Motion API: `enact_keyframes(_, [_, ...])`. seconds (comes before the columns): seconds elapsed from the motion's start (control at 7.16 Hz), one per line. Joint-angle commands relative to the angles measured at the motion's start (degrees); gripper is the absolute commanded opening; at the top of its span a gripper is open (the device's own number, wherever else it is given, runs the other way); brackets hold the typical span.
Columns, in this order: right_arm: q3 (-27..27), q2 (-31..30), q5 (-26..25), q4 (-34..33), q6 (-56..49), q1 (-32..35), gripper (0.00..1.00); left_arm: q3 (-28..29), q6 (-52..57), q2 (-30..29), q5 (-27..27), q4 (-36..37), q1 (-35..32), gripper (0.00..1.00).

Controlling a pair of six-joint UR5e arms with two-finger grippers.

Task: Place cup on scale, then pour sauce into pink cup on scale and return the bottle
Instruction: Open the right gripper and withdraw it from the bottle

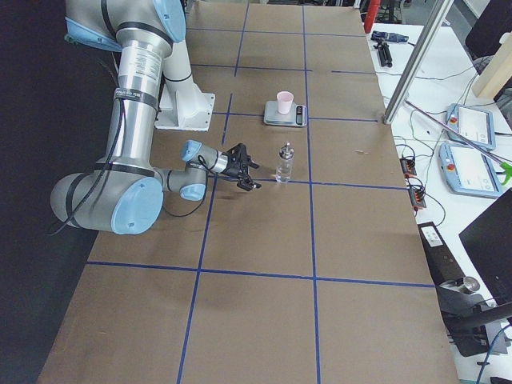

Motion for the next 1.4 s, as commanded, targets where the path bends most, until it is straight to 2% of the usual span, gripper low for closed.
enact_keyframes(0.0, [-0.10,-6.59,4.93,6.35,0.16,-1.08,1.00,0.06,0.06,0.23,0.09,-0.04,0.00,0.91])
enact_keyframes(0.14, [-0.19,-8.10,6.43,9.36,-0.54,-0.91,1.00,0.06,0.06,0.23,0.09,-0.04,0.00,0.91])
enact_keyframes(0.42, [-0.36,-8.91,10.11,9.56,-0.89,2.14,1.00,0.06,0.15,0.40,0.09,-0.04,0.00,0.91])
enact_keyframes(0.56, [-0.63,-8.82,17.27,9.56,-2.98,7.39,1.00,0.23,0.15,0.40,0.09,-0.04,0.00,0.91])
enact_keyframes(0.7, [-1.06,-7.86,27.70,9.56,-6.22,15.80,1.00,0.24,0.15,0.40,0.09,-0.04,0.00,0.91])
enact_keyframes(0.84, [-2.98,-5.51,42.25,9.21,-13.74,28.58,1.00,0.50,0.15,0.49,0.00,-0.04,0.00,0.91])
enact_keyframes(0.98, [-9.35,0.26,59.53,7.99,-20.08,43.16,1.00,0.76,0.33,0.58,-0.09,-0.04,0.00,0.91])
enact_keyframes(1.12, [-15.86,8.50,73.37,2.85,-22.23,54.44,1.00,1.55,0.33,0.58,-0.17,-0.13,0.00,0.91])
enact_keyframes(1.26, [-18.18,14.41,81.77,-5.30,-23.38,61.25,1.00,2.51,0.59,0.58,-0.26,-0.13,0.00,0.91])
